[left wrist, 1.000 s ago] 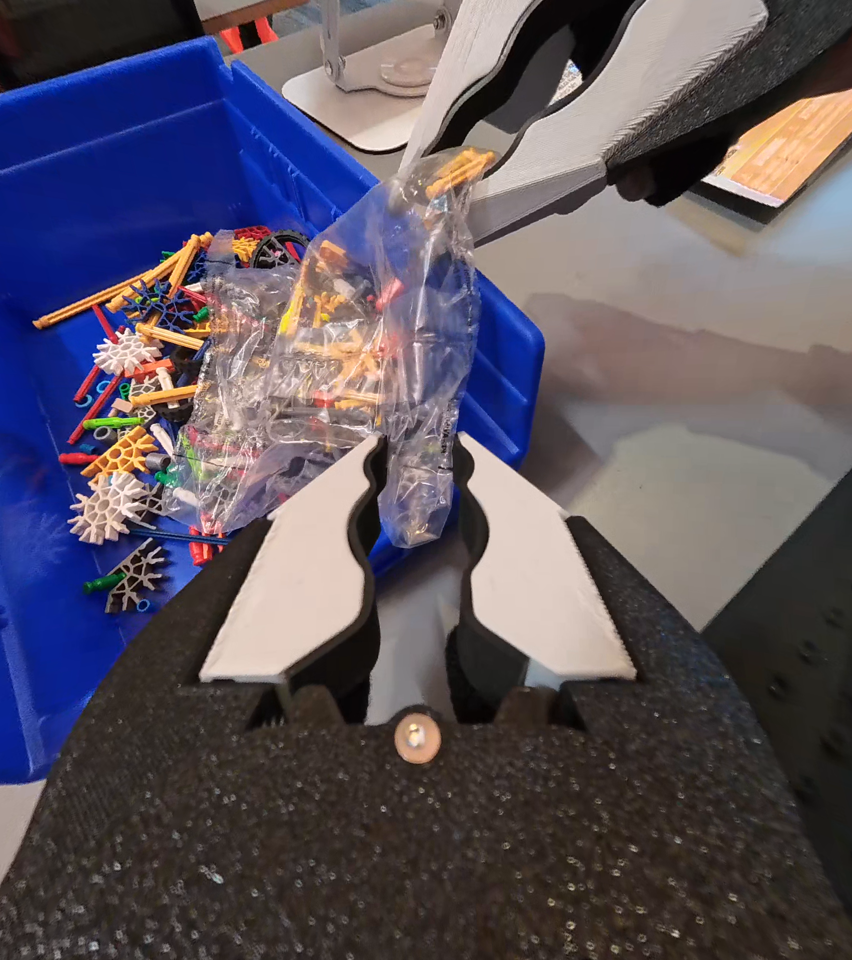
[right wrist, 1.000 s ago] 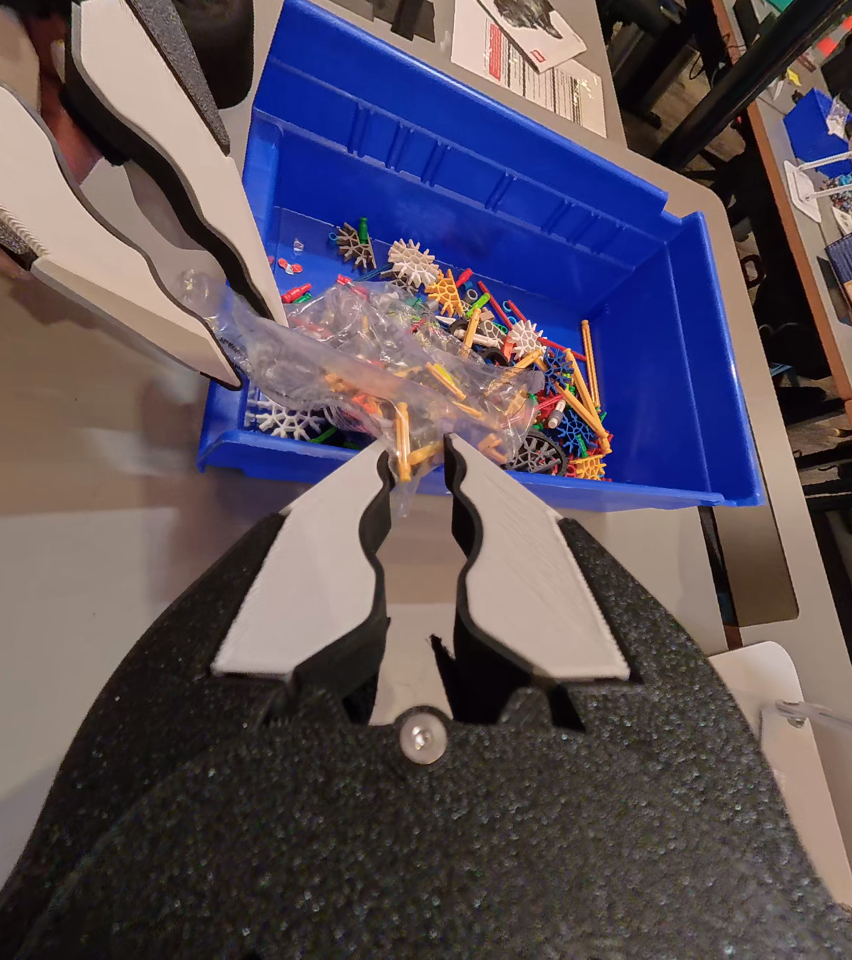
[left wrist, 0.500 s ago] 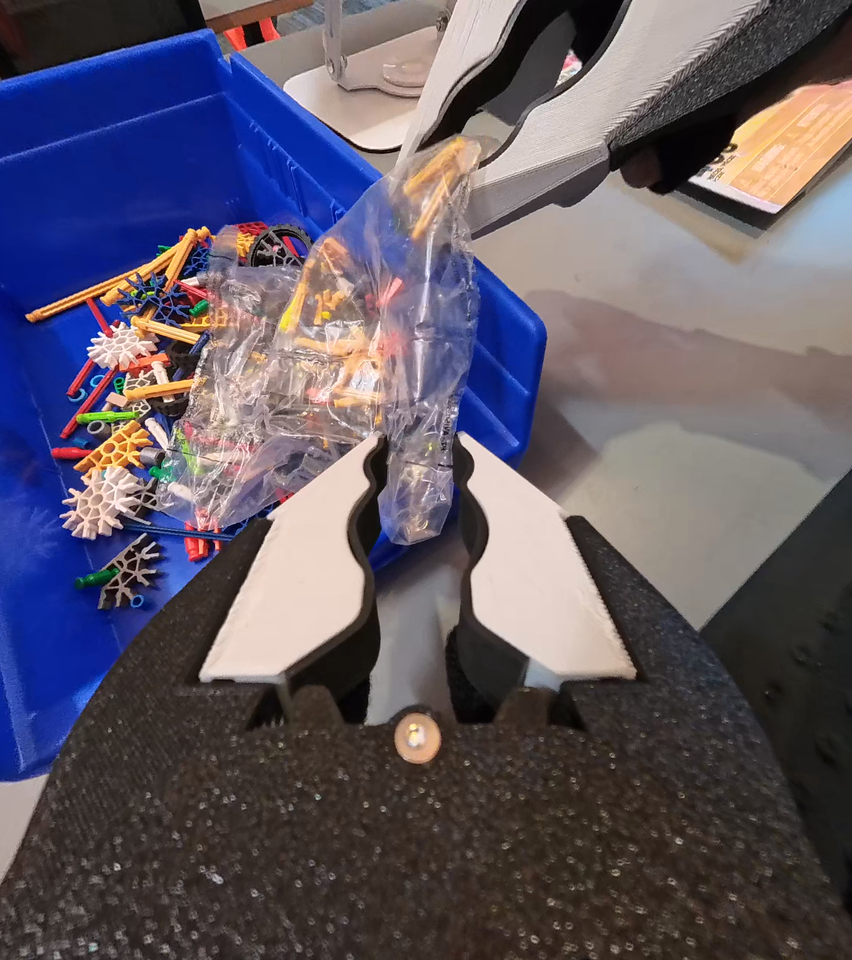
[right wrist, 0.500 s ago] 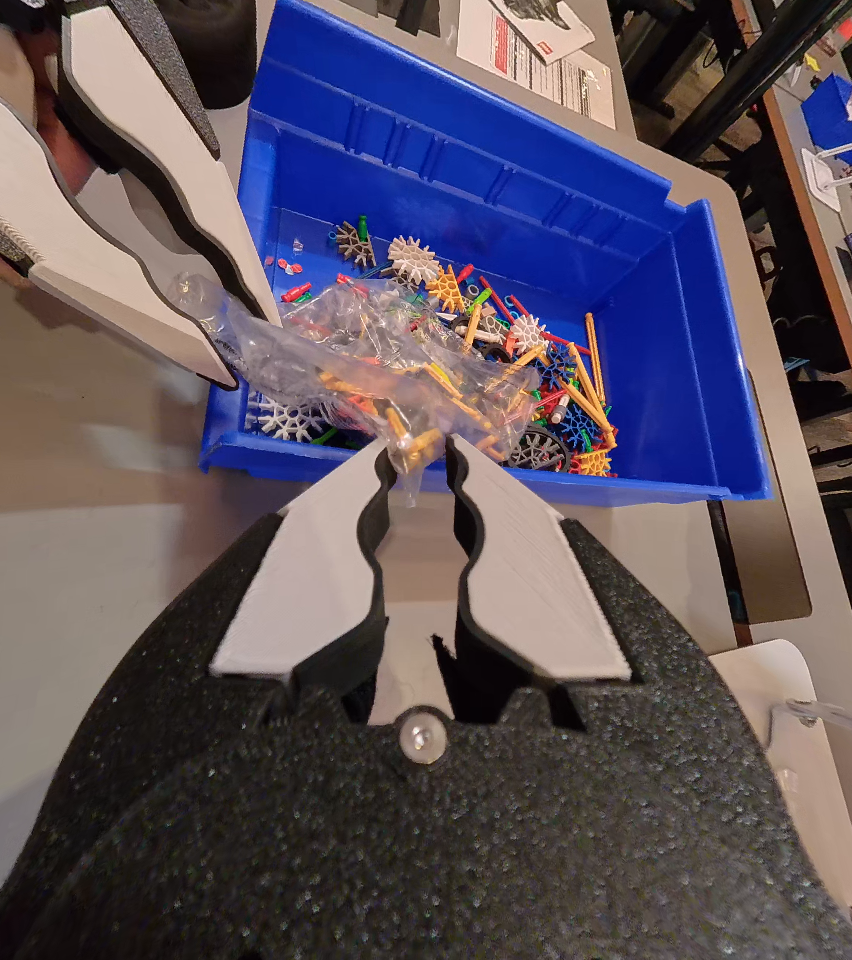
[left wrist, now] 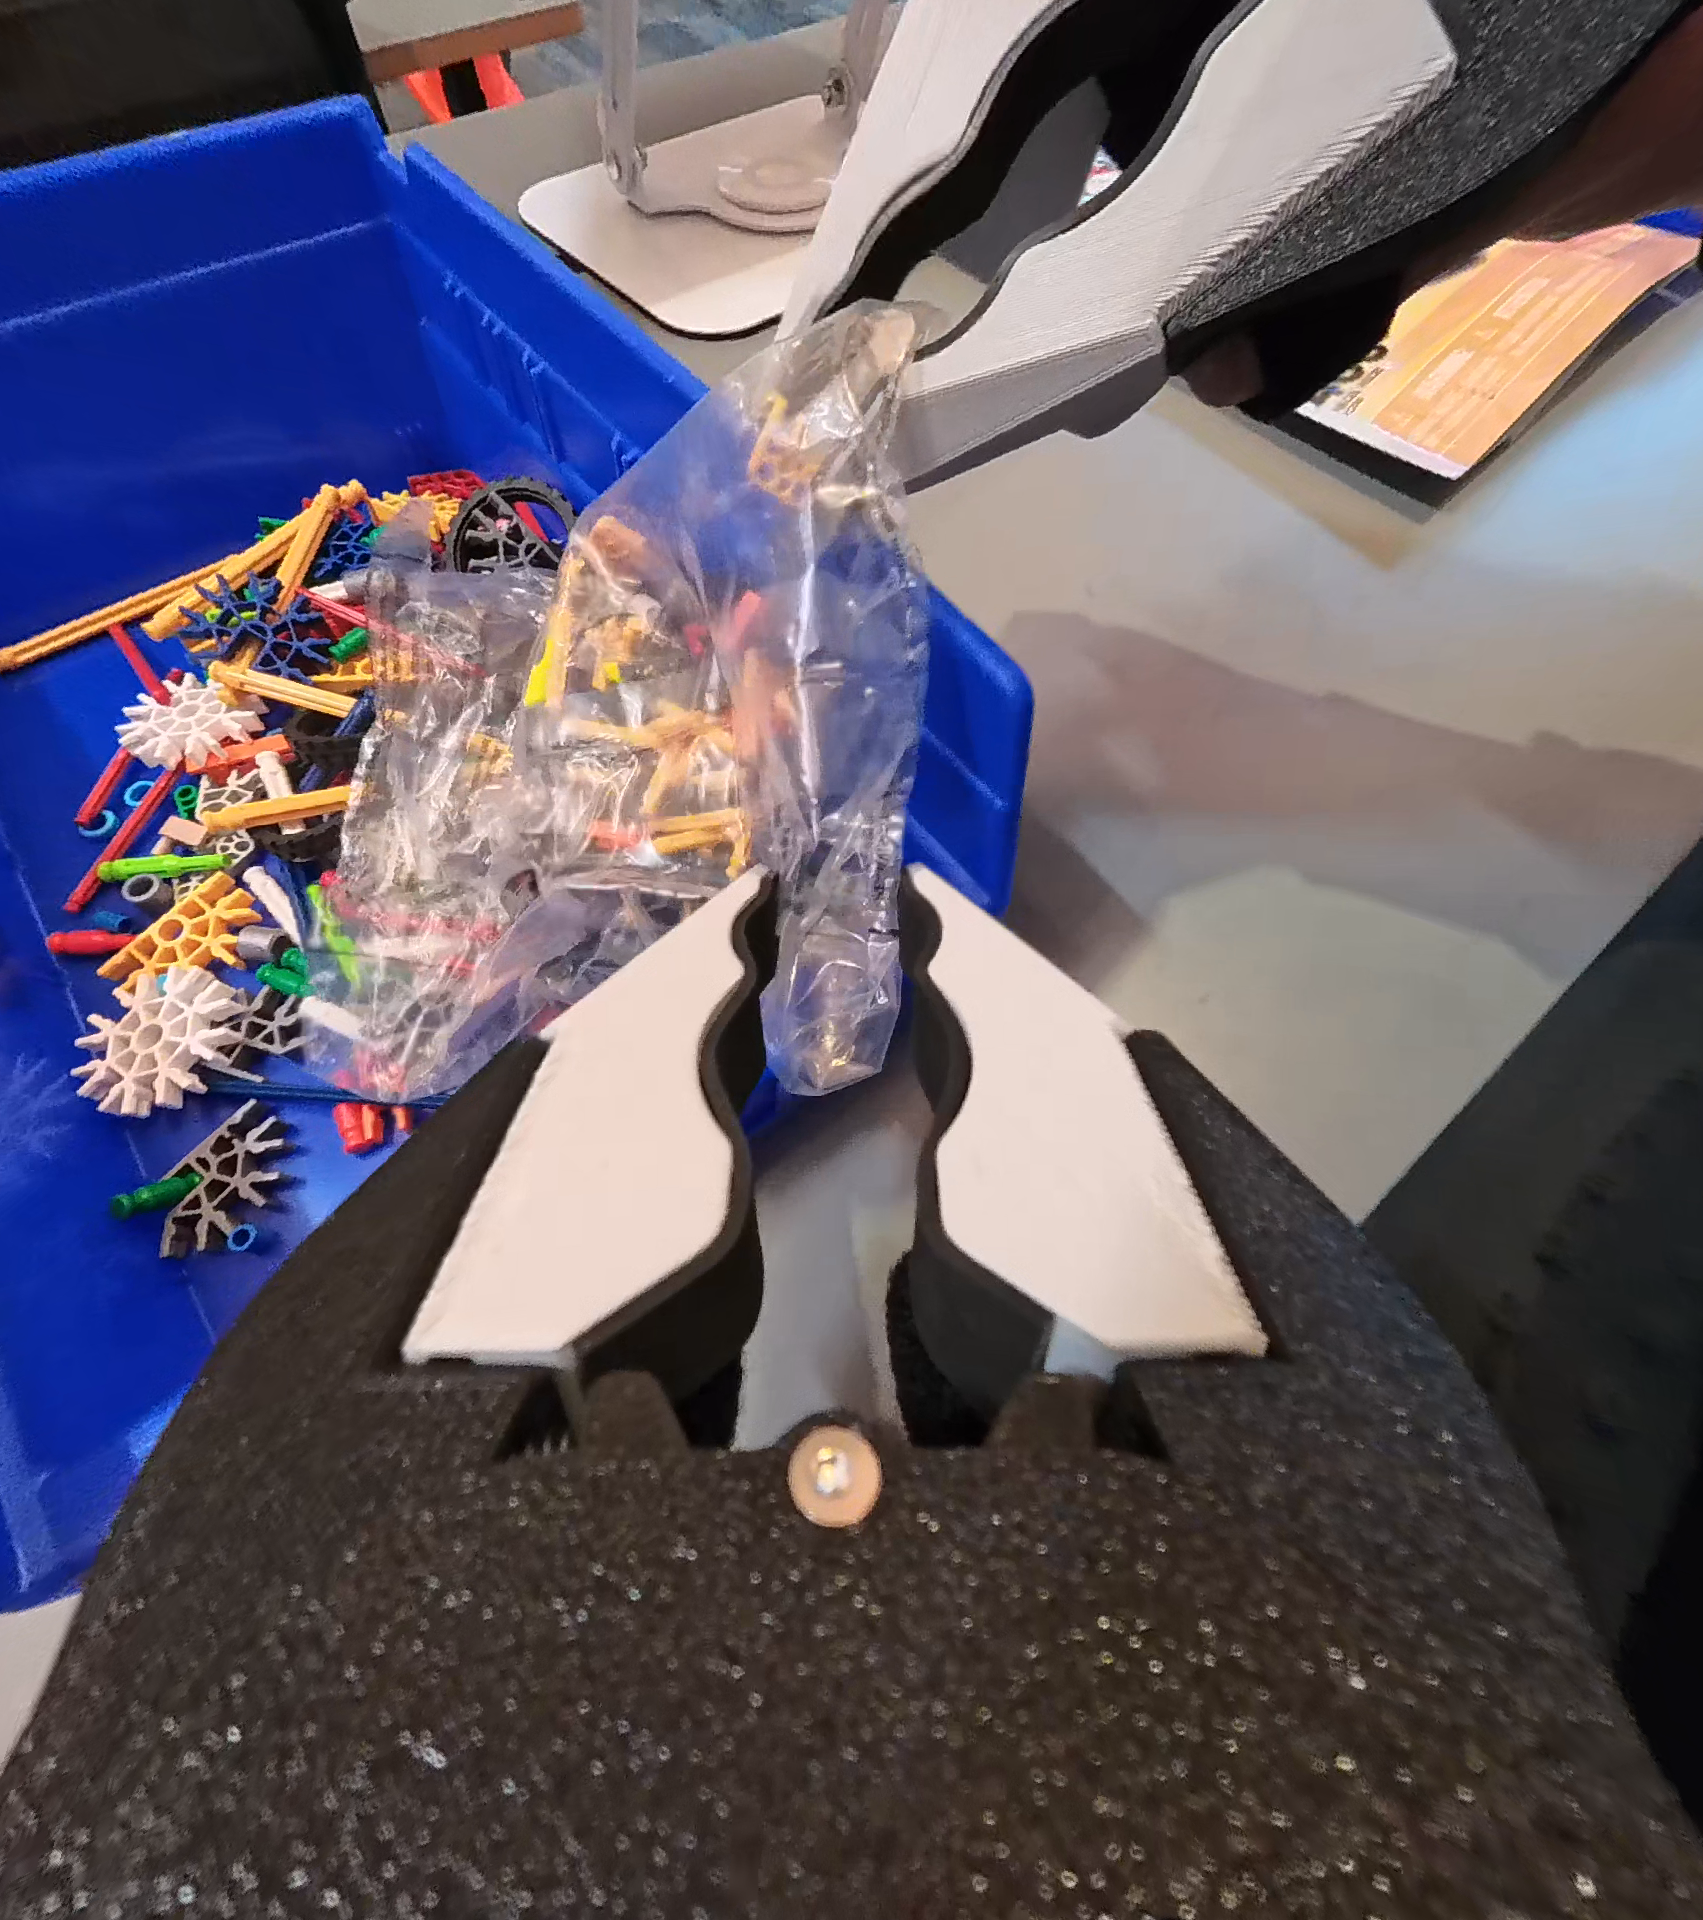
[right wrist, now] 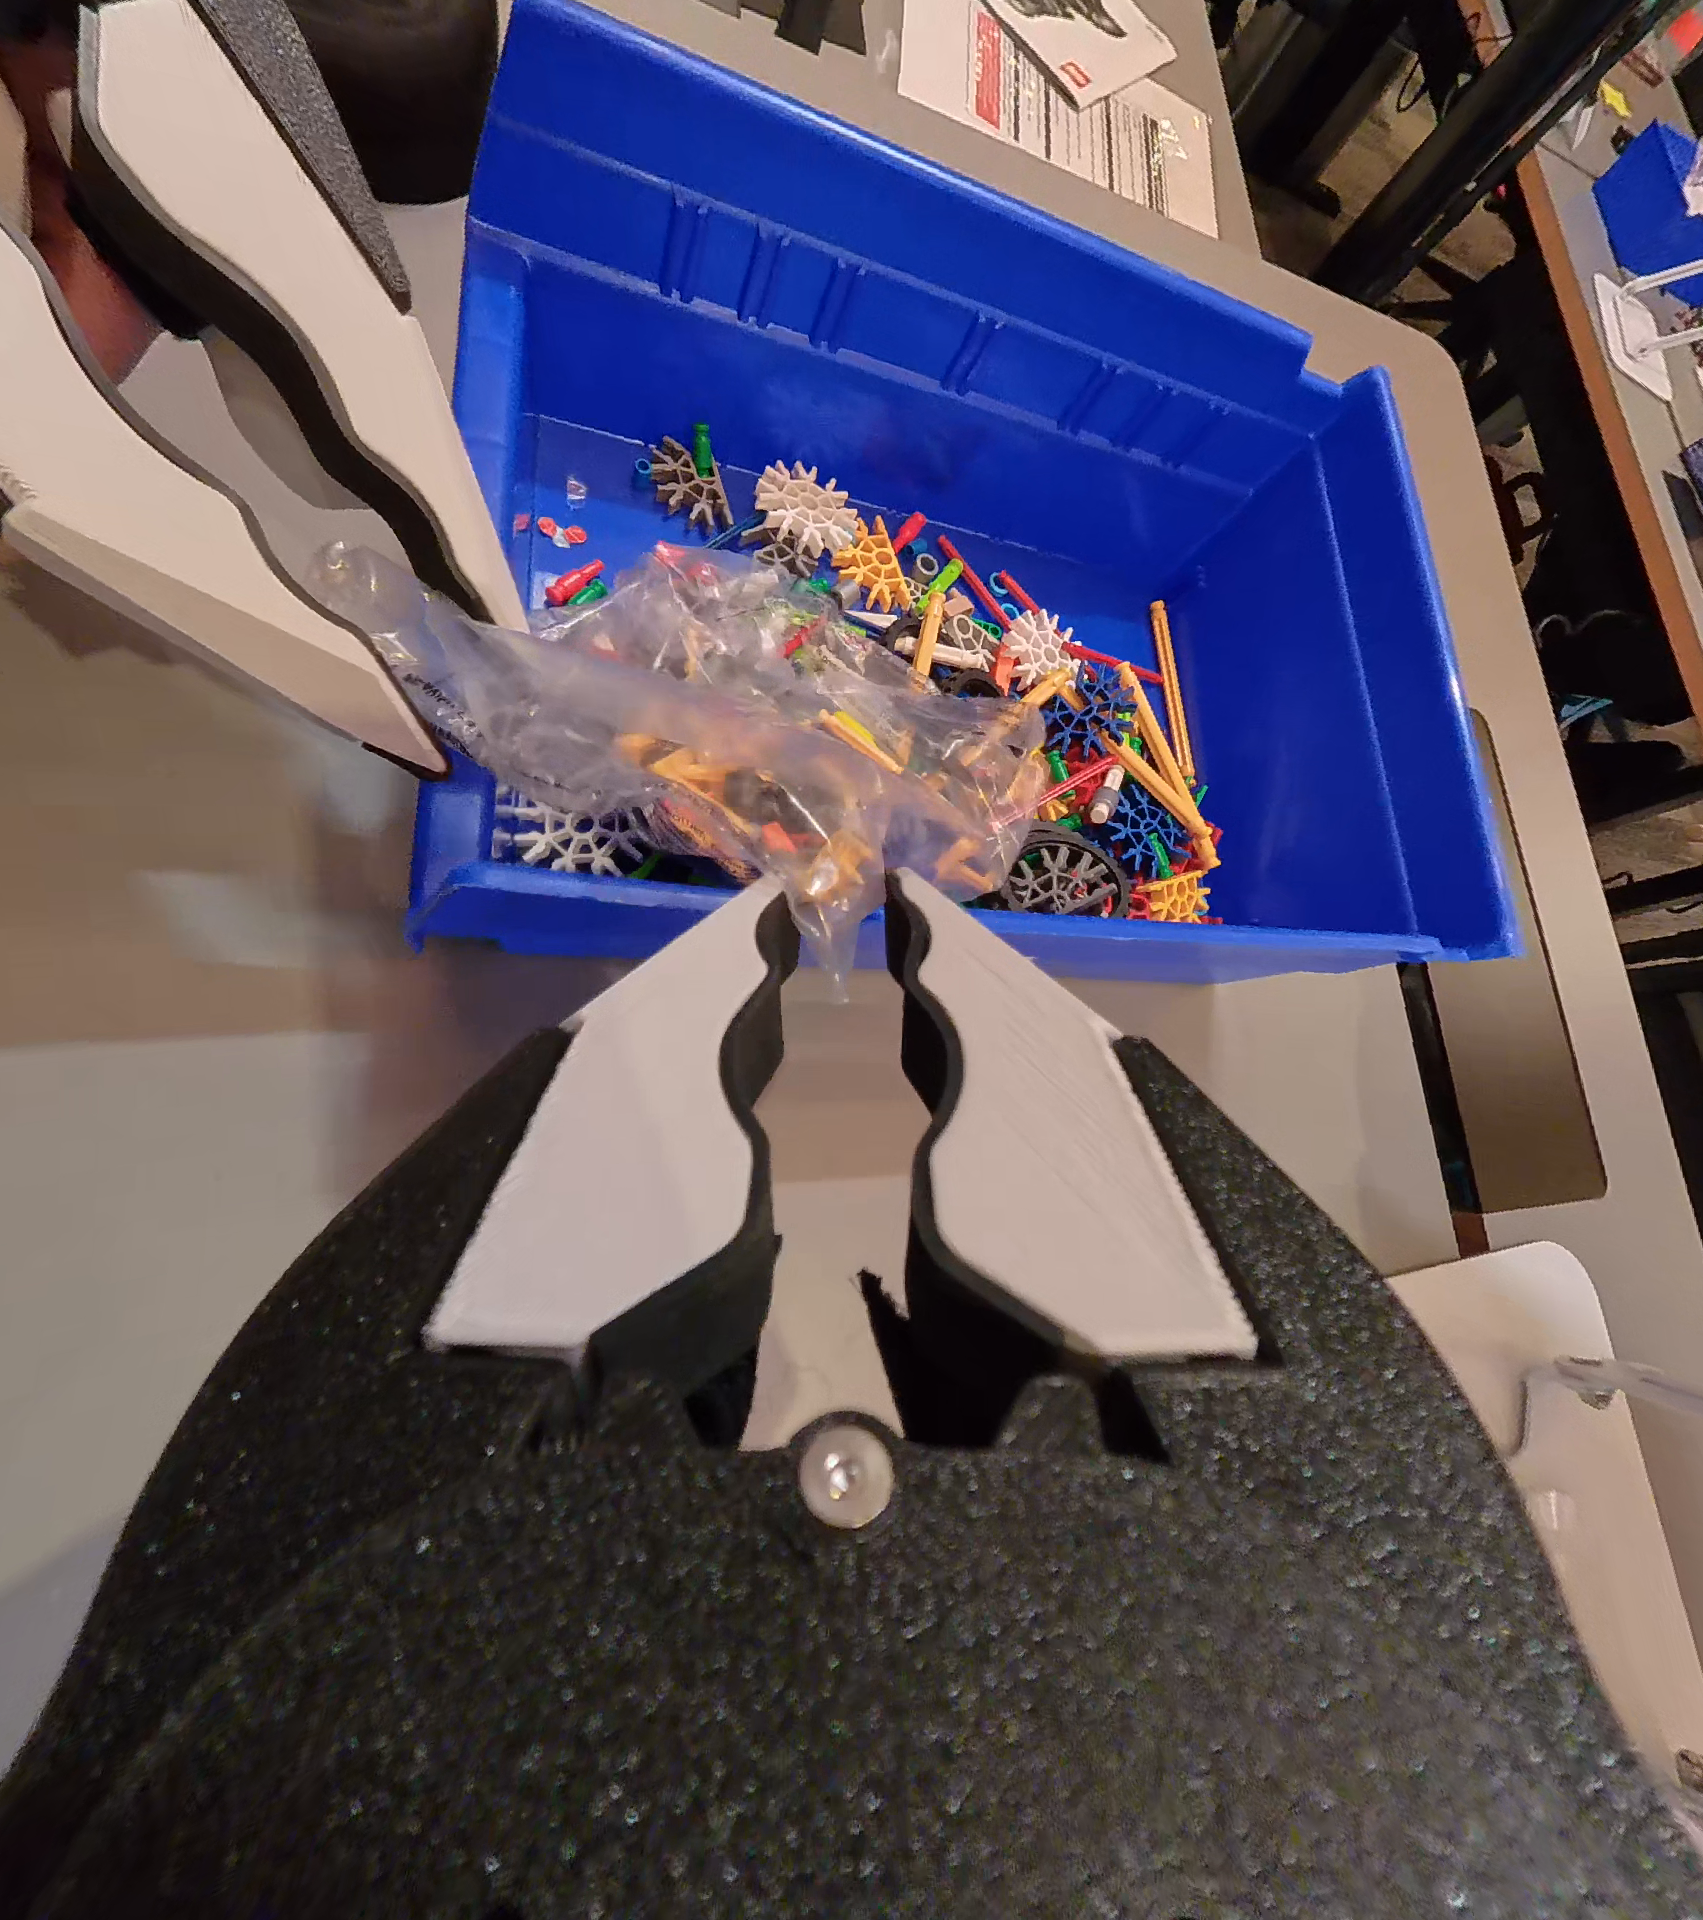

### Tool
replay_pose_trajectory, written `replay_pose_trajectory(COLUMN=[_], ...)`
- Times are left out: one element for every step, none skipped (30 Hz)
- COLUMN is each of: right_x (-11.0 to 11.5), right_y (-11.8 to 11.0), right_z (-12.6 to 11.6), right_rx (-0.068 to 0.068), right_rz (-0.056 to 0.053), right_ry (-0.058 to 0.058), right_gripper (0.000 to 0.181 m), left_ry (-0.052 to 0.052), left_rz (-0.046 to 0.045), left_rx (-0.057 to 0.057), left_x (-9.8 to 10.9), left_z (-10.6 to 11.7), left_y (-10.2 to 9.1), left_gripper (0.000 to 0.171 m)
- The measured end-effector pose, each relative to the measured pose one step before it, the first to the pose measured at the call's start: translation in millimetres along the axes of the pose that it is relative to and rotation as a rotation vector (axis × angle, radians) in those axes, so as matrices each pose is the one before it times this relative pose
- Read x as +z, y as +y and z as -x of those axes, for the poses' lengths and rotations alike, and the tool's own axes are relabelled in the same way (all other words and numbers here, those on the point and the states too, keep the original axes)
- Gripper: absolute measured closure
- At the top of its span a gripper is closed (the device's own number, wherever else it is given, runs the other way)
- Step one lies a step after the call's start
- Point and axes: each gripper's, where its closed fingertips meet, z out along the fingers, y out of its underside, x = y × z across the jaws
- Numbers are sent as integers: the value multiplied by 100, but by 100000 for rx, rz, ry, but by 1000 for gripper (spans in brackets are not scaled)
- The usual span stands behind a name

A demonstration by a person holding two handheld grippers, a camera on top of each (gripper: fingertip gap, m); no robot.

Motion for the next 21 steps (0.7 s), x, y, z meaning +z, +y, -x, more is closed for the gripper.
replay_pose_trajectory(right_x=[-82,-54,-43,-35,-16,-5,-11,-8,-4,-7,-25,-20,-19,-12,-15,-25,-27,-38,-64,-69,-63], right_y=[11,58,82,65,32,29,27,21,18,24,24,23,21,8,3,0,5,-20,-28,53,95], right_z=[-31,6,24,11,19,13,9,-2,-15,-13,-30,-14,-21,-11,-21,-9,-29,-39,-30,-55,-92], right_rx=[114,146,70,119,382,588,583,468,523,554,171,-28,140,33,-104,47,228,343,356,181,33], right_rz=[-51,150,323,207,83,92,91,47,-10,40,49,55,111,156,111,90,57,-124,-236,44,228], right_ry=[90,-141,-184,-67,-101,-244,-335,-320,-289,-288,-90,75,69,107,168,99,31,43,-104,6,358], right_gripper=[169,169,169,169,169,170,170,170,170,169,169,169,169,169,168,168,168,166,165,164,164], left_ry=[336,340,144,210,199,161,201,253,188,16,9,89,-49,-19,-49,-242,5,68,-213,-133,-9], left_rz=[-122,265,344,424,289,44,207,271,209,103,83,27,-154,58,118,-242,-299,-228,169,177,-411], left_rx=[266,353,297,125,-32,-126,-224,-143,59,180,98,-24,-51,35,140,155,9,-252,-170,54,-94], left_x=[0,34,60,59,47,33,40,49,50,30,27,21,-5,12,0,-31,-38,-36,-21,-38,-84], left_z=[-173,-159,-107,-78,-58,-52,-63,-68,-67,-45,-37,-31,11,11,13,46,36,41,84,84,68], left_y=[-76,10,48,89,71,20,31,44,27,17,17,14,-12,10,12,-51,-65,-49,15,15,-96], left_gripper=[153,152,152,152,151,151,151,151,150,150,150,149,149,149,149,149,148,147,146,144,142])
